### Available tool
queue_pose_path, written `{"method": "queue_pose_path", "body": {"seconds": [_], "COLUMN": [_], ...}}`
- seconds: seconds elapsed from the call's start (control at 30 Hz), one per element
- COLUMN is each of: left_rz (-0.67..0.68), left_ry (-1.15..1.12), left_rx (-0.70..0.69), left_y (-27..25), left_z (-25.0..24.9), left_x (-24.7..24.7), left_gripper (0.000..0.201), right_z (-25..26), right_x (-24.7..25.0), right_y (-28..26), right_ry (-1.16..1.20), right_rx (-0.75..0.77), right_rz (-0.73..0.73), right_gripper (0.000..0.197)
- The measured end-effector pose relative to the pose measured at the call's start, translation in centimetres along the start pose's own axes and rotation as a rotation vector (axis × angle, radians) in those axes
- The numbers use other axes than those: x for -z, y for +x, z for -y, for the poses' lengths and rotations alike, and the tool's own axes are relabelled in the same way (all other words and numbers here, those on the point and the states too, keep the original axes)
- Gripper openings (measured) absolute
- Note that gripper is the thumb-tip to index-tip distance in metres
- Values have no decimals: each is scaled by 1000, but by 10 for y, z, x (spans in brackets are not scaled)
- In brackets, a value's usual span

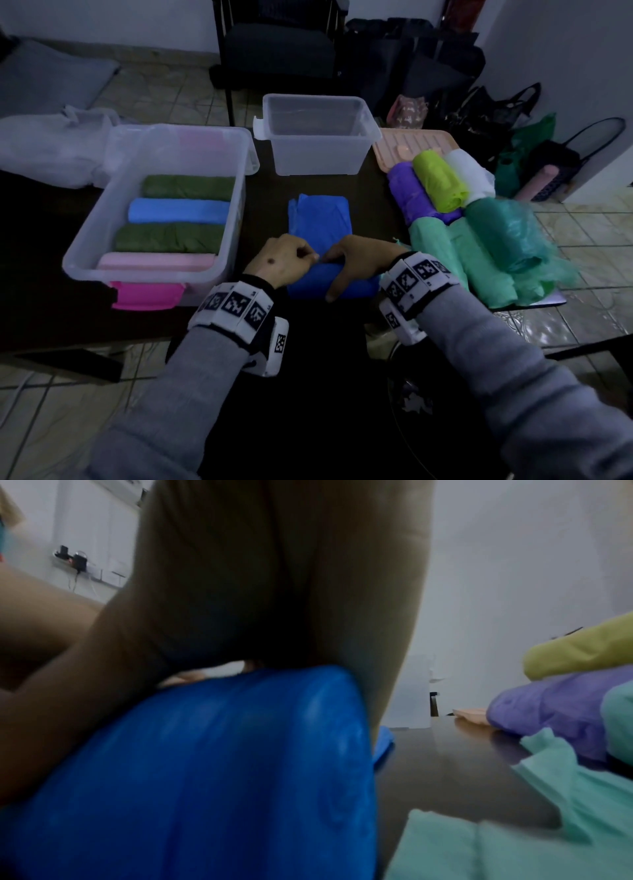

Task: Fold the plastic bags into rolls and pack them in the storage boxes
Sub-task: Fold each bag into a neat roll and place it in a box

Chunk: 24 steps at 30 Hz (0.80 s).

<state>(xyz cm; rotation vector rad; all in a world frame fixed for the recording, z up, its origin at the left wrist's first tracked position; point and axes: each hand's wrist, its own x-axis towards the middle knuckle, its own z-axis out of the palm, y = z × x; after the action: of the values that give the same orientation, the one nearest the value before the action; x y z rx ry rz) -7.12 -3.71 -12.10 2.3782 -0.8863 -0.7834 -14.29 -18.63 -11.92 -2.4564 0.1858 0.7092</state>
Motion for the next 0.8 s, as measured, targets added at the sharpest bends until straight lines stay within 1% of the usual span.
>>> {"method": "queue_pose_path", "body": {"seconds": [0.07, 0.1, 0.17, 0.23, 0.3, 0.4, 0.43, 0.5, 0.57, 0.6, 0.67, 0.7, 0.77, 0.8], "left_rz": [62, 85, 115, 140, 158, 139, 131, 137, 141, 135, 98, 58, -82, -148], "left_ry": [23, 30, 41, 42, 35, 39, 46, 64, 64, 58, 50, 52, 55, 53], "left_rx": [-23, -26, -17, -4, 11, 19, 22, 38, 54, 60, 59, 44, -19, -52], "left_y": [-4, -4, -1, 3, 6, 9, 10, 13, 17, 18, 18, 18, 14, 12], "left_z": [3, 3, 3, 2, 2, 3, 3, 2, 1, 1, -1, -3, -5, -6], "left_x": [3, 4, 4, 5, 5, 4, 3, 2, 1, 0, -1, -3, -5, -5], "left_gripper": [31, 32, 32, 30, 29, 27, 28, 29, 31, 32, 33, 31, 25, 23], "right_z": [0, 0, 1, 2, 8, 24, 27, 30, 26, 23, 21, 20, 20, 21], "right_x": [1, 1, 0, -3, -12, -34, -43, -64, -81, -86, -87, -86, -77, -70], "right_y": [0, -1, -3, -6, -14, -27, -29, -31, -28, -27, -25, -23, -19, -18], "right_ry": [40, 54, 70, 44, -108, -406, -443, -495, -551, -564, -553, -538, -470, -432], "right_rx": [-4, -3, -30, -58, -50, -98, -109, -92, -86, -77, -96, -90, -80, -77], "right_rz": [2, -12, -50, -99, -172, -340, -398, -520, -675, -711, -683, -679, -655, -612], "right_gripper": [48, 54, 66, 69, 68, 75, 71, 54, 38, 34, 41, 45, 48, 48]}}
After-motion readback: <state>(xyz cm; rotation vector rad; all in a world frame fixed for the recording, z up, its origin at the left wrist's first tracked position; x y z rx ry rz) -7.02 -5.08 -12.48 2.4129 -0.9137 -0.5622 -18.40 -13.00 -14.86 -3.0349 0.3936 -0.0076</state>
